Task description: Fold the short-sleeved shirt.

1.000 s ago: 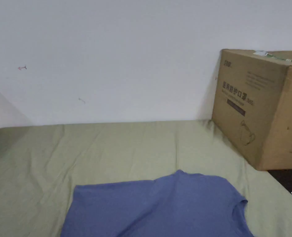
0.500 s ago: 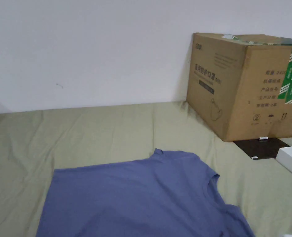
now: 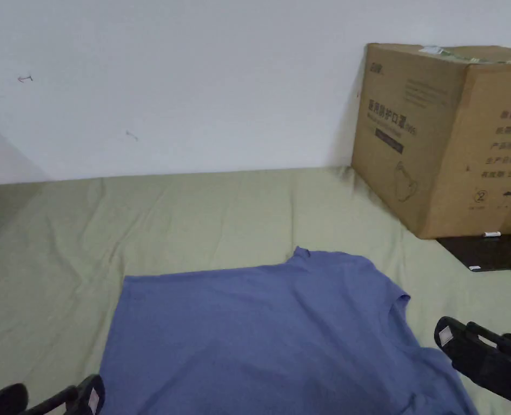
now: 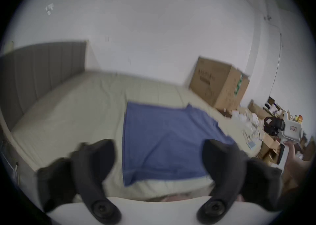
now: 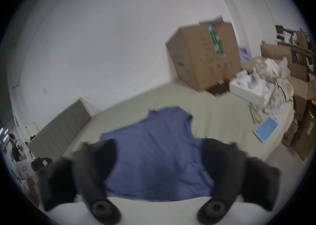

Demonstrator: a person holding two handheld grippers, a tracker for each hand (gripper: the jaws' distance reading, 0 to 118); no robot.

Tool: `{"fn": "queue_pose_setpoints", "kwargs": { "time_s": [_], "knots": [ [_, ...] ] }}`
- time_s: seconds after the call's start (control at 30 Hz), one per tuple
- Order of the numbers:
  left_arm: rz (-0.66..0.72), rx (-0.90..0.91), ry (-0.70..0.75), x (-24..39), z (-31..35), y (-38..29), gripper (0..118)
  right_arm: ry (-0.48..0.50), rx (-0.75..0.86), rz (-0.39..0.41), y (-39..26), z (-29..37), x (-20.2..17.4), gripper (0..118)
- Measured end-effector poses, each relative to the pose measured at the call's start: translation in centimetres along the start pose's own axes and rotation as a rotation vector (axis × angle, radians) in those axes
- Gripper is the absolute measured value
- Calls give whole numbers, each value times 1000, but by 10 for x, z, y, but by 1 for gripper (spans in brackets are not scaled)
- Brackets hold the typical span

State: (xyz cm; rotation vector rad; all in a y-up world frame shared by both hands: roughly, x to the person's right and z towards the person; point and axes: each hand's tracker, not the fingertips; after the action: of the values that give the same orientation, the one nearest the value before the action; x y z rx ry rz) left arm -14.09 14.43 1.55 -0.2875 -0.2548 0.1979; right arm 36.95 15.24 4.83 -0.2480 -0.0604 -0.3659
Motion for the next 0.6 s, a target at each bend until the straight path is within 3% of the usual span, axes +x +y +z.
{"fn": "queue_pose_setpoints", "kwargs": {
  "time_s": [0.03, 0.07, 0.2, 0.27, 0.33, 0.4, 0.43, 0.47, 0.5, 0.53, 0.6],
  "knots": [
    [-16, 48, 37, 8, 6, 2, 10, -5, 13, 36, 1, 1, -12, 7],
    [-30, 47, 57, 13, 7, 5, 1, -21, 5, 67, 1, 1, -20, 5],
    [-56, -115, 95, 10, -7, 13, 0, 92, -52, 55, 3, -5, -32, 5],
    [-80, -320, 126, -3, -36, 15, 0, 81, -61, 82, 1, -5, -36, 5],
    [-35, -560, 69, -25, -67, 3, 1, 83, -89, 116, -3, -8, -38, 5],
    [24, -595, 13, -47, -88, -21, 1, 86, -105, 126, -10, -8, -35, 5],
    [50, -593, -9, -55, -94, -34, 10, 81, -124, 130, -13, -10, -33, 5],
    [44, -617, 26, -59, -101, -42, 38, 80, -142, 128, -15, -11, -32, 5],
    [39, -669, 57, -63, -111, -54, 92, 80, -160, 123, -16, -12, -29, 5],
    [23, -703, 60, -65, -117, -66, 116, 72, -174, 121, -18, -12, -34, 5],
    [10, -664, 59, -64, -121, -77, 112, 66, -196, 109, -21, -14, -31, 5]
  ]
}}
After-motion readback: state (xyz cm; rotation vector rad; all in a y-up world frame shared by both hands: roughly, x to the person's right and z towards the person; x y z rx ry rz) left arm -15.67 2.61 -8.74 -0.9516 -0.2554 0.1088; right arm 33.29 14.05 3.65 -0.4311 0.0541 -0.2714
